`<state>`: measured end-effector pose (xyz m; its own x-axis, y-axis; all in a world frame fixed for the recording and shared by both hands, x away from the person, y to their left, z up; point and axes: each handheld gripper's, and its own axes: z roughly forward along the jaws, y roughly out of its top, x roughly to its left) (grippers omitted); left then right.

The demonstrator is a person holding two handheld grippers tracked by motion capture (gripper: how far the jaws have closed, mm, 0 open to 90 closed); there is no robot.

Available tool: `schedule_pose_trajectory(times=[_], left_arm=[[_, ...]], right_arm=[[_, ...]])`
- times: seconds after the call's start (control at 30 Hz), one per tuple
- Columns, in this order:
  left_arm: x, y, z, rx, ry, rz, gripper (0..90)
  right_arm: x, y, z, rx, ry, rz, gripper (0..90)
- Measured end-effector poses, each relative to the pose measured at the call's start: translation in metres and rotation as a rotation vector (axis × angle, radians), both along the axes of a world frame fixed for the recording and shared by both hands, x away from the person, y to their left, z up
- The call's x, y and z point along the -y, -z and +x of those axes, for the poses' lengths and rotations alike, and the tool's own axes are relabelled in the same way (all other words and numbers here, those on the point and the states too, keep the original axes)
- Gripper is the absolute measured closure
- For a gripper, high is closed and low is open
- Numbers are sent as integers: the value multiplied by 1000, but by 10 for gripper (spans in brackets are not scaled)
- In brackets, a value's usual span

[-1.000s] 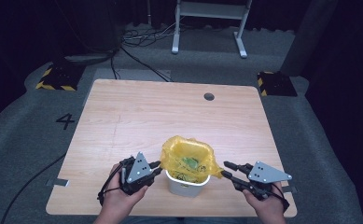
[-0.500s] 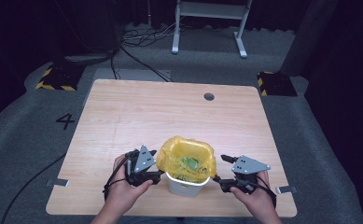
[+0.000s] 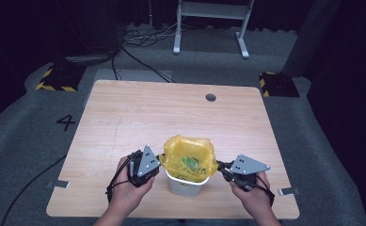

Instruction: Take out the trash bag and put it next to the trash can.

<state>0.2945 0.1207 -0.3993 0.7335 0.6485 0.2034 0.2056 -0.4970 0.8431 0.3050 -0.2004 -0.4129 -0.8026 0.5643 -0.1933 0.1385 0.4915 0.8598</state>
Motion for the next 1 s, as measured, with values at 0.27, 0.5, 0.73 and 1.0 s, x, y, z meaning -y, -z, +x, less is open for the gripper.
schedule_pose_trajectory(times=[0.27,0.5,0.73,1.0], left_arm=[[-2,-16,-13,63,1,-36,871],[1,-19,-15,33,104,-131,861],[10,-21,-16,25,155,-168,676],[22,-19,-13,22,177,-174,390]], right_arm=[[0,-17,-11,105,51,43,897],[0,-33,-11,134,44,113,897],[-15,-46,-9,139,-16,161,896],[-41,-58,-12,152,-111,176,893]])
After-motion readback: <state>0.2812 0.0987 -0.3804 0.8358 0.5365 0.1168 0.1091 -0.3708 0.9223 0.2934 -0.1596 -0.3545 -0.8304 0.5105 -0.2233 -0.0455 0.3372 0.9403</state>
